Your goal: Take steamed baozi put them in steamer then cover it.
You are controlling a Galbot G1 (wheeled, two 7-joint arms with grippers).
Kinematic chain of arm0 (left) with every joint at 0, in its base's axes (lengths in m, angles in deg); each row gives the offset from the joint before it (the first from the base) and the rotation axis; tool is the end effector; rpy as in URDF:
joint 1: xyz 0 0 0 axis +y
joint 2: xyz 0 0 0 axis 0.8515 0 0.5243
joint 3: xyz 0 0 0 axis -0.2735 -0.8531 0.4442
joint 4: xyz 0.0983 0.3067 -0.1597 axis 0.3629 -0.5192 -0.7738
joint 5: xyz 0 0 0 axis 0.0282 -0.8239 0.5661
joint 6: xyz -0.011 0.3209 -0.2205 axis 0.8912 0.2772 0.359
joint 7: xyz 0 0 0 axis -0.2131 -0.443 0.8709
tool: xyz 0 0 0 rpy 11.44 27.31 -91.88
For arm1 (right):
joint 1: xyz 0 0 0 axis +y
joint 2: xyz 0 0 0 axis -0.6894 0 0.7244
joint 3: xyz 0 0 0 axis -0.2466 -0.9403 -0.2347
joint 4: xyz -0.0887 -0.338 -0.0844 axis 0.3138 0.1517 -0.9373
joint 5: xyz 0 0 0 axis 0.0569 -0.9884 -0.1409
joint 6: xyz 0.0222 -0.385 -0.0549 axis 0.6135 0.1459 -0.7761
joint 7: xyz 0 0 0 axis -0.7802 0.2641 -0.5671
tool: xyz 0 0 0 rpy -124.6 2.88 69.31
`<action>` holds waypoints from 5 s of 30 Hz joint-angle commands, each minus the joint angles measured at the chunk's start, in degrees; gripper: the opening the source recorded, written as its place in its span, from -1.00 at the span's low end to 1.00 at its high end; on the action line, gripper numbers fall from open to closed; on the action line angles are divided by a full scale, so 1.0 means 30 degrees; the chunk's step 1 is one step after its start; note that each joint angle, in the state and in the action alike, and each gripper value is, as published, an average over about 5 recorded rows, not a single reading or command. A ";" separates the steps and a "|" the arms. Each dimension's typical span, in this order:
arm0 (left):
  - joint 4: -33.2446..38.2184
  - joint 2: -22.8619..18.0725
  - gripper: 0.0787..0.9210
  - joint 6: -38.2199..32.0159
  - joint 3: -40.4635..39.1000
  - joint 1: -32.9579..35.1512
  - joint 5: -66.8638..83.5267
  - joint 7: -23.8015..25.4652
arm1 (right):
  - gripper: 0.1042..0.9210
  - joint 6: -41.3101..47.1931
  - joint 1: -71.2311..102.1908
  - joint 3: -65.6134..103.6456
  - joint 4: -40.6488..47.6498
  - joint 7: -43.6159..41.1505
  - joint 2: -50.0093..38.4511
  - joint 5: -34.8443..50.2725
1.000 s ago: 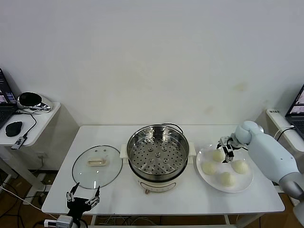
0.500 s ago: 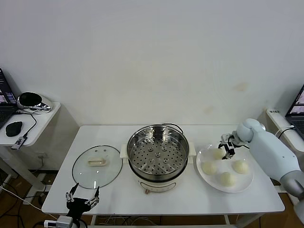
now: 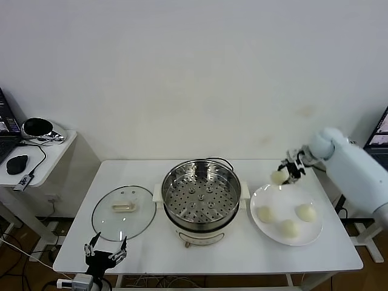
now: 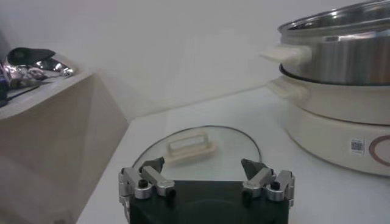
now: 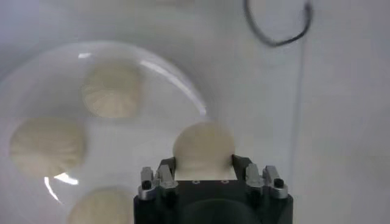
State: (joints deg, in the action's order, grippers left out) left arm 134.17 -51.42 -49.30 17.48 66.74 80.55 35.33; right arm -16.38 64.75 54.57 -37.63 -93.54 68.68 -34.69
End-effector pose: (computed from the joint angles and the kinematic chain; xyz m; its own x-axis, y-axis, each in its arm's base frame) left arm 0.1769 0.0961 -0.3470 -0.9429 -0.0135 0.3327 0.0675 0.9707 0.2307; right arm 0.6347 -0.1655 -0.0824 -0.3433 -0.1778 0.9222 -0.9071 -0.1917 -0.3747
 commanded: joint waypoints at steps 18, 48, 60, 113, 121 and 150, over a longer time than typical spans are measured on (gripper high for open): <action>0.0907 -0.0468 0.77 -0.0528 0.0541 0.0599 -0.0011 -0.0271 | 0.20 -1.4701 -0.5563 -0.3454 0.2799 -0.2686 0.8799 0.2011; 0.0371 -0.0490 0.77 -0.0464 0.0761 0.0286 0.0319 -0.0205 | 0.20 -1.4722 -0.2031 -0.4143 0.2849 -0.0704 1.0740 -0.4450; -0.0309 -0.0156 0.77 -0.0526 0.0851 0.0070 0.0398 -0.0206 | 0.20 -1.4725 -0.1688 -0.3882 0.4583 0.0425 1.1670 -0.5248; 0.1322 -0.0271 0.77 0.0757 -0.0115 0.0655 0.1540 0.0540 | 0.76 0.7048 0.4463 0.0003 -0.9095 0.1615 -0.5762 0.2737; 0.1374 -0.0521 0.77 0.0724 -0.0252 0.0763 0.1277 0.0503 | 0.76 0.6571 0.6512 0.0755 -0.8204 0.2516 -0.4207 0.1536; 0.1145 -0.0680 0.77 0.0726 -0.0107 0.0744 0.1370 0.0497 | 0.76 0.5709 0.7637 0.0704 -0.5721 0.2682 -0.1594 -0.0072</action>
State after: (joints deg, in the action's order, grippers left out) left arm 137.88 -53.34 -47.14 17.27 68.99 84.69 36.76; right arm 0.92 86.68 56.56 -55.77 -85.68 62.86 -33.91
